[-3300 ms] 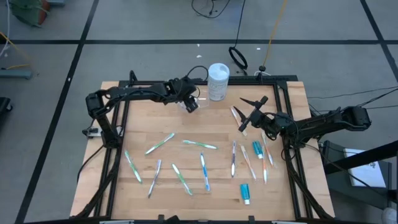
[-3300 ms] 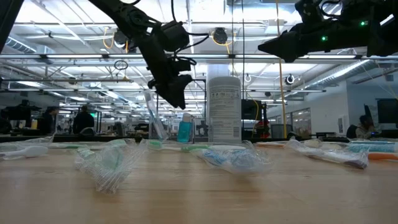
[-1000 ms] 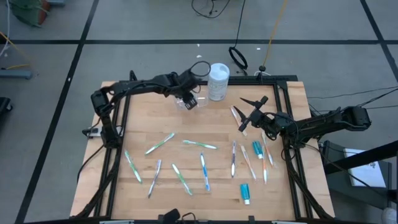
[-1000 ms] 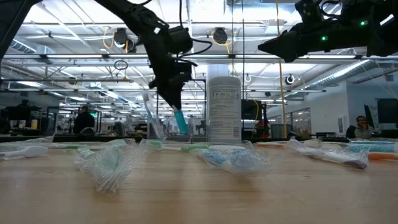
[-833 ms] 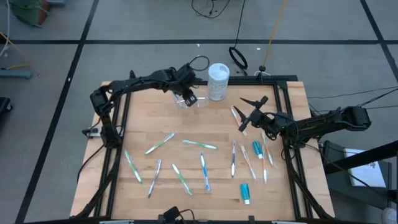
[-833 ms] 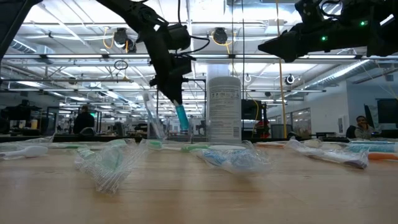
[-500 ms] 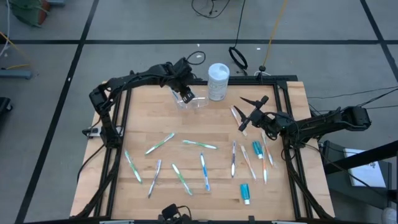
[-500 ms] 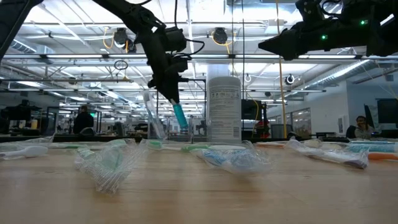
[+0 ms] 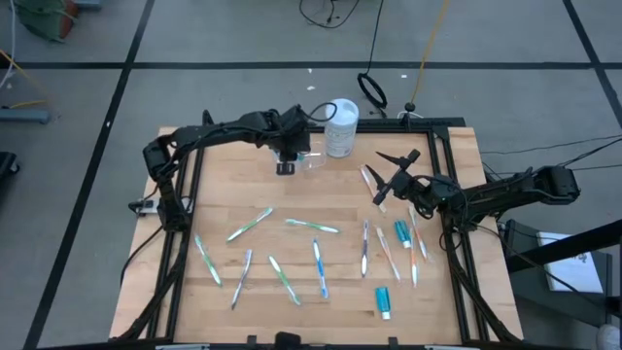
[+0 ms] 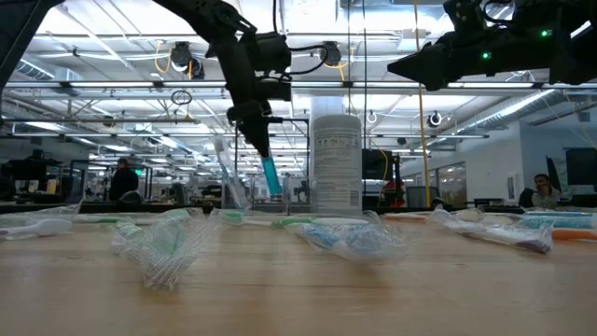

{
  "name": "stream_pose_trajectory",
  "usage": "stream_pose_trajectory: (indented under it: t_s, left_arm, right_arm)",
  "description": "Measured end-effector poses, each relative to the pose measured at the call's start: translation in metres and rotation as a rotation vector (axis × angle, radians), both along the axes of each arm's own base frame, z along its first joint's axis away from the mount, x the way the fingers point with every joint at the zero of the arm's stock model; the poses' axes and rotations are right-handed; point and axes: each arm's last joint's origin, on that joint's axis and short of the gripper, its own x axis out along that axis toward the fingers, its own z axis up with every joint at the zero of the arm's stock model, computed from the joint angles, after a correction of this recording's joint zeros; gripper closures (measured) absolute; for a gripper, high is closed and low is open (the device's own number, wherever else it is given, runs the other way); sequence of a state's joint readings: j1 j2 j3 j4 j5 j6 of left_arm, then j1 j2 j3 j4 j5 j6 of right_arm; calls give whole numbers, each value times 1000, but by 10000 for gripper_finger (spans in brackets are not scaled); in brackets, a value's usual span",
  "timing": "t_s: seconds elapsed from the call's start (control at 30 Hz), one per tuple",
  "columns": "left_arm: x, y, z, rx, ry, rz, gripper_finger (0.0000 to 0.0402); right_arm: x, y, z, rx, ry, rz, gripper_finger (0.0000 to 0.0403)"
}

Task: Pick & Place toothbrushing station
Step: Put the blue mouthwash into the transparent organizer, then put the orange toothbrush into the transparent organizer

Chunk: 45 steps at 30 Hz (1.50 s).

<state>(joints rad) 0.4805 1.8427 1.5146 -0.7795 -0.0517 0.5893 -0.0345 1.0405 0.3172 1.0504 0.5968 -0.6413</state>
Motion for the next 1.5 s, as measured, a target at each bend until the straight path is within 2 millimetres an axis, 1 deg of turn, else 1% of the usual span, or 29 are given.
stream_pose_trajectory:
  t_s: [0.13, 0.4, 0.5, 0.6, 0.87, 1.0, 1.23, 1.5]
  left_arm:
    - [1, 2, -10, 32, 72, -86, 297]
    - [6, 9, -32, 101, 188, -178, 297]
    - [6, 10, -32, 132, 205, -167, 297]
    - [8, 12, -32, 143, 186, -123, 292]
    - [10, 10, -31, 151, 171, -115, 234]
    - [11, 12, -30, 183, 175, -92, 216]
    - [15, 15, -27, 212, 115, -61, 211]
    - [15, 13, -28, 193, 107, -26, 211]
  right_arm:
    - [0, 0, 0, 1, 2, 0, 195]
    - [0, 0, -1, 0, 7, 0, 195]
    - [0, 0, -1, -3, 10, -1, 195]
    - [0, 0, -1, -14, 17, -3, 195]
    - [0, 0, -1, -20, 21, -5, 195]
    - [0, 0, -1, -20, 21, -5, 195]
    - [0, 0, -1, -20, 21, -5, 195]
    - [0, 0, -1, -20, 21, -4, 195]
